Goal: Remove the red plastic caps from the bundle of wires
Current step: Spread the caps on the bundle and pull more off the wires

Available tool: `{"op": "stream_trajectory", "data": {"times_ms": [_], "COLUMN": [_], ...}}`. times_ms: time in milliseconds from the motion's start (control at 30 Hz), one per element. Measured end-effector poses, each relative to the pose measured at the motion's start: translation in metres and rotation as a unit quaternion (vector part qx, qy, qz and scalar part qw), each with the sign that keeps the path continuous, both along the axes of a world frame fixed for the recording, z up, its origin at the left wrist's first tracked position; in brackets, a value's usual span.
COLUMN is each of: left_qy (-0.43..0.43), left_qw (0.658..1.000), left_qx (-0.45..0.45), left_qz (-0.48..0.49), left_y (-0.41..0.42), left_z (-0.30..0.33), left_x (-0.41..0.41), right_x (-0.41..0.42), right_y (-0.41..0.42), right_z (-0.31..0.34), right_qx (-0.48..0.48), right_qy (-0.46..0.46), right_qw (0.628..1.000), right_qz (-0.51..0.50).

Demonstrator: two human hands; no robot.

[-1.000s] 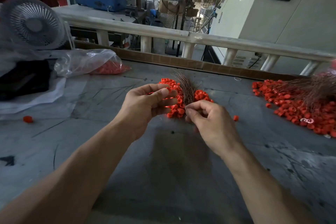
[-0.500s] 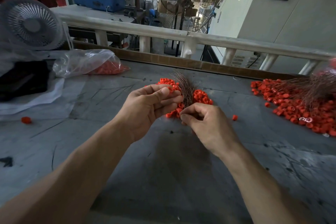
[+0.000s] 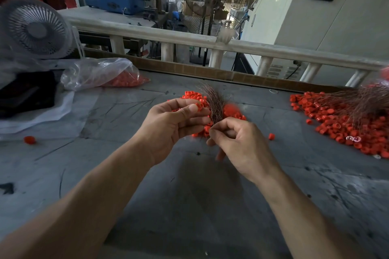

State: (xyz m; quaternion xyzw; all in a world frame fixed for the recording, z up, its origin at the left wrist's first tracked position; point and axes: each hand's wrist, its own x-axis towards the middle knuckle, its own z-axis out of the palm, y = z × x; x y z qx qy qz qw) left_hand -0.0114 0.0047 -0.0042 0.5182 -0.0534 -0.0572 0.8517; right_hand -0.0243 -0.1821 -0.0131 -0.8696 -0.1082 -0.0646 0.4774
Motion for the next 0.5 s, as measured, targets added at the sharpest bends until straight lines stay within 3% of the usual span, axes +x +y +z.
{"op": "stream_trajectory", "data": {"times_ms": [500], "left_qy": [-0.015], "left_qw": [0.999], "left_qx": [0.04], "left_qz": [-0.011], "left_y": [0.0016], "left_z": [-0.0031], "left_x": [0.0015], "right_x": [-0.0034], "right_y": [0.0004], "right_z": [0.003], "right_qx": [-0.031], "right_qy": [-0.005], "right_qw": [0.999], "right_qz": [0.033]}}
